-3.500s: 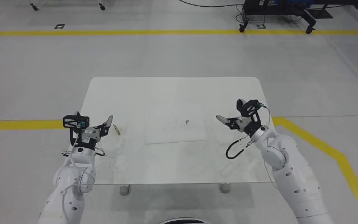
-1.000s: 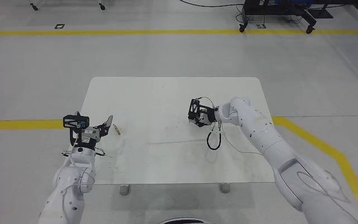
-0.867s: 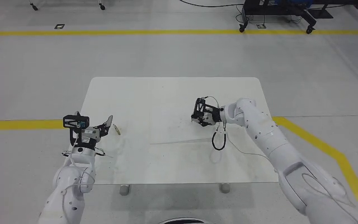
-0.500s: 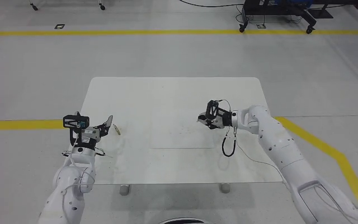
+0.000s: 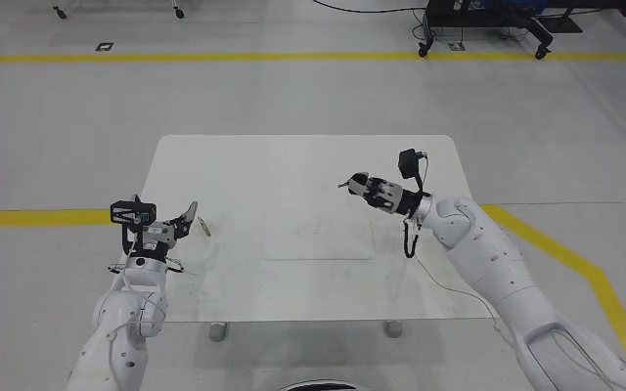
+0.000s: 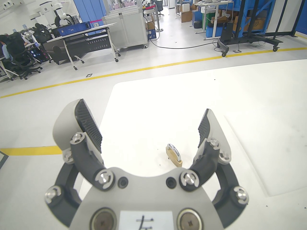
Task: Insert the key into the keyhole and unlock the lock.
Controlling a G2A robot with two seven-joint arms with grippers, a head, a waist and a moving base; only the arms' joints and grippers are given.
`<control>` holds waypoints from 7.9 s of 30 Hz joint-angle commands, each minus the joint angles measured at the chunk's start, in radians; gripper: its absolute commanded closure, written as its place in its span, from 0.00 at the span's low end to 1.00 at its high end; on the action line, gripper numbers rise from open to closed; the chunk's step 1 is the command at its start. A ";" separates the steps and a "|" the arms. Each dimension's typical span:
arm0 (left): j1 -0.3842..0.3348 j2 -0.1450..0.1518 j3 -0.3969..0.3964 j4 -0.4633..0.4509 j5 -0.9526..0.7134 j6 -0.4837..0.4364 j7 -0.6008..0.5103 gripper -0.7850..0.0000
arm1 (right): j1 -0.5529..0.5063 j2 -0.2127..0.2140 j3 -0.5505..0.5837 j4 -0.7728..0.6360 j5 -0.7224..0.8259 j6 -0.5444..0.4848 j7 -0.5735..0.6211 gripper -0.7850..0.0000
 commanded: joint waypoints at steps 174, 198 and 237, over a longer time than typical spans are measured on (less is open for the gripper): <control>-0.582 0.108 0.415 0.441 -1.321 -0.706 -0.852 1.00 | 0.291 -0.234 -0.457 0.324 0.899 0.000 0.694 0.78; -0.584 0.121 0.406 0.451 -1.322 -0.720 -0.840 0.00 | 0.305 -0.235 -0.469 0.336 0.918 0.000 0.694 1.00; -0.389 0.185 0.223 0.179 -0.603 0.117 -0.955 0.40 | 0.285 -0.215 -0.375 0.328 0.864 0.000 0.681 1.00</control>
